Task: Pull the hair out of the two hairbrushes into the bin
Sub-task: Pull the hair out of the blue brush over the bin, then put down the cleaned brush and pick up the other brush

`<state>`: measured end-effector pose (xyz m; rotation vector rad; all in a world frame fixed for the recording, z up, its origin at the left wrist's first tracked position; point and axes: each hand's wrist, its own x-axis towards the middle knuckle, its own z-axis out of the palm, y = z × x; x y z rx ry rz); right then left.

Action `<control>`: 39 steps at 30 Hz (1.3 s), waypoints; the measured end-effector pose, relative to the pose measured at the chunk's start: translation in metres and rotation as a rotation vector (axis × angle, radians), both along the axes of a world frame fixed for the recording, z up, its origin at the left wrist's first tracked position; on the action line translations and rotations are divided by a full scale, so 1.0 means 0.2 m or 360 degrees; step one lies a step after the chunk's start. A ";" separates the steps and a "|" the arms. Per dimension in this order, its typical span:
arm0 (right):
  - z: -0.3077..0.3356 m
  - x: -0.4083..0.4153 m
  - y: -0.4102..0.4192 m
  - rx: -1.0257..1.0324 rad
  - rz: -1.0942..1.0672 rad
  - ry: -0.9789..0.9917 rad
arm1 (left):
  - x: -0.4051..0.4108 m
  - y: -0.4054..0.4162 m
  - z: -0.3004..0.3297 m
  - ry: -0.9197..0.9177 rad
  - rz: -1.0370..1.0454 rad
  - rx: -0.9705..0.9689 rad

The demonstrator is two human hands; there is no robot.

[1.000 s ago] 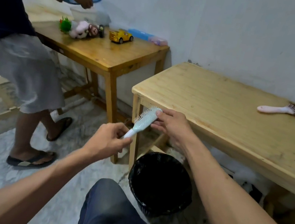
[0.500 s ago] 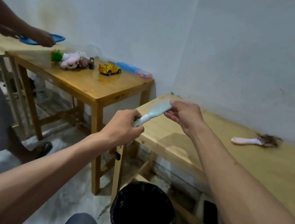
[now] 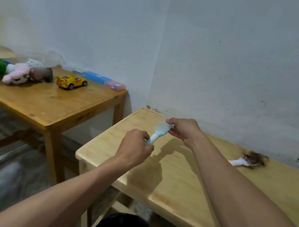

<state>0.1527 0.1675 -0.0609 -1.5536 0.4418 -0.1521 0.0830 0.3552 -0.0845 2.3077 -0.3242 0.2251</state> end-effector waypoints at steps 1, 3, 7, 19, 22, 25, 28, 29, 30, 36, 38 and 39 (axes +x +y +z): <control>-0.02 0.05 -0.03 -0.0037 -0.0008 0.0030 | 0.04 -0.04 -0.02 0.0009 0.0009 0.0021; -0.05 0.14 -0.08 -0.0072 -0.0030 0.0076 | 0.13 -0.11 -0.05 0.0014 0.0033 0.0102; -0.12 0.30 -0.17 -0.0111 -0.0097 0.0130 | 0.28 -0.23 -0.12 0.0008 0.0028 0.0188; -0.17 0.54 -0.27 -0.0656 -0.0196 0.0281 | 0.55 -0.44 -0.23 0.0048 -0.0056 0.0193; -0.20 0.57 -0.30 -0.0744 -0.0175 0.0283 | 0.58 -0.46 -0.23 0.0040 -0.0081 0.0251; -0.22 0.59 -0.31 -0.0741 -0.0178 0.0266 | 0.59 -0.47 -0.24 -0.0007 -0.0110 0.0324; -0.23 0.60 -0.32 -0.0724 -0.0171 0.0289 | 0.59 -0.47 -0.24 0.0000 -0.0115 0.0362; -0.23 0.60 -0.32 -0.0726 -0.0168 0.0289 | 0.59 -0.47 -0.23 0.0011 -0.0111 0.0364; -0.23 0.60 -0.32 -0.0724 -0.0171 0.0283 | 0.59 -0.47 -0.23 0.0019 -0.0108 0.0370; -0.16 0.50 -0.36 -0.0742 -0.0153 0.0236 | 0.54 -0.47 -0.19 0.0017 -0.0087 0.0410; -0.09 0.43 -0.43 -0.0811 -0.0134 0.0198 | 0.51 -0.49 -0.16 -0.0074 -0.0062 0.0472; -0.05 0.39 -0.47 -0.0846 -0.0113 0.0184 | 0.50 -0.52 -0.14 -0.0117 -0.0052 0.0494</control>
